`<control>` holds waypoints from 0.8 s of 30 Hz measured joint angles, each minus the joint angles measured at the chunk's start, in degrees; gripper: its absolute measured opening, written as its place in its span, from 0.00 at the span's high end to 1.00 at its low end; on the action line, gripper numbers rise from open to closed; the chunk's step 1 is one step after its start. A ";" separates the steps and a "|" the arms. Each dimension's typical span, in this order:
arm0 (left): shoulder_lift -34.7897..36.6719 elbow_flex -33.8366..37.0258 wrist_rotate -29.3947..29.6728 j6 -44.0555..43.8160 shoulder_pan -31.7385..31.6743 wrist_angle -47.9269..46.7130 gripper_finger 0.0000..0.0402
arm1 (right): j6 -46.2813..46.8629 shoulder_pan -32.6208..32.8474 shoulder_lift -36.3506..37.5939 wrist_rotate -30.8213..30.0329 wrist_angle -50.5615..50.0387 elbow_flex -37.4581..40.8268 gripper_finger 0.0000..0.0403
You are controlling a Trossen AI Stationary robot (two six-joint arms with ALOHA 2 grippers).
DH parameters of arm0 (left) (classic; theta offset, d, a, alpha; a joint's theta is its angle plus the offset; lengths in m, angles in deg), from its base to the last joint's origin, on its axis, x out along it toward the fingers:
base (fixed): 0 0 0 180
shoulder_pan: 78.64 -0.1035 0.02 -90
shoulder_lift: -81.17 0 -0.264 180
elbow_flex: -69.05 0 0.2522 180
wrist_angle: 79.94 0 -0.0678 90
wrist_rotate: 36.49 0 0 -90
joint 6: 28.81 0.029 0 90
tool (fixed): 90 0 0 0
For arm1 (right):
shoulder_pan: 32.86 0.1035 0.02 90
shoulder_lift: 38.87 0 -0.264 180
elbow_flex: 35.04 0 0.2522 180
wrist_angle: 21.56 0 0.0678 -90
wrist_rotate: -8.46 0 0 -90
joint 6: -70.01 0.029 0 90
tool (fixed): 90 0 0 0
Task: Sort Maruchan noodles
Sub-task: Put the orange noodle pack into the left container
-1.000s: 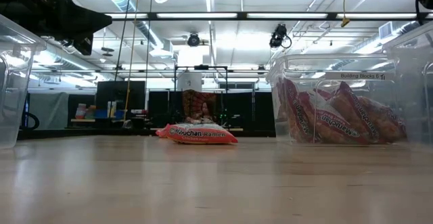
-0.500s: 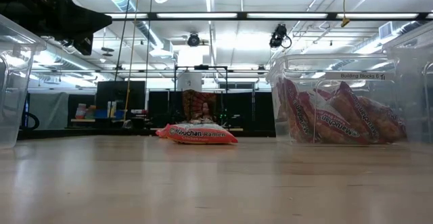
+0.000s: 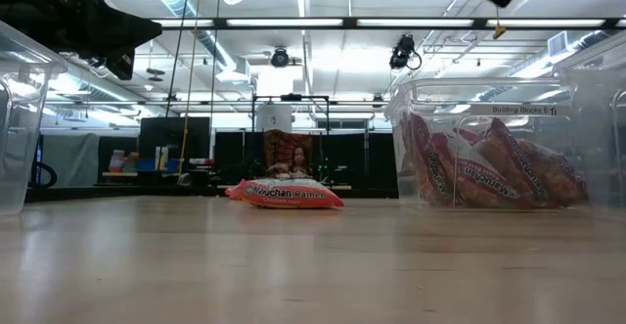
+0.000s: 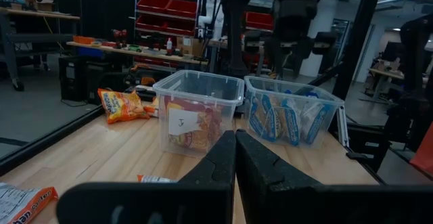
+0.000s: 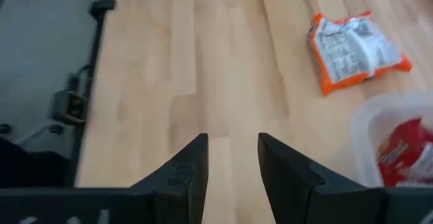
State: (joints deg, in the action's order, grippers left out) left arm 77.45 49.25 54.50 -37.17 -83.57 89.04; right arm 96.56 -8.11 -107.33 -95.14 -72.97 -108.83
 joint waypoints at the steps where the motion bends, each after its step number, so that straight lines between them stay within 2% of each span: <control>1: -0.02 0.02 0.00 0.00 0.00 0.00 0.97 | -1.49 -0.77 -0.80 0.04 0.53 0.02 0.66; 6: 0.00 0.01 0.00 0.00 0.02 0.00 0.97 | -8.47 -5.97 -4.72 0.29 5.29 0.02 0.65; 13: -0.01 0.02 0.00 0.00 0.00 0.00 0.97 | -13.25 -13.78 -10.13 5.75 19.36 -0.53 0.65; 20: 0.00 0.02 0.00 0.00 0.00 0.00 0.97 | -18.73 -16.86 -19.59 6.10 19.37 -13.25 0.65; 24: -0.01 0.02 0.00 0.00 0.00 0.00 0.97 | -19.26 -18.65 -24.33 6.23 19.19 -17.93 0.65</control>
State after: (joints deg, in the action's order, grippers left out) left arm 77.44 49.27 54.50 -37.17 -83.57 89.04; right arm 77.29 -26.76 -131.66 -88.91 -53.78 -126.76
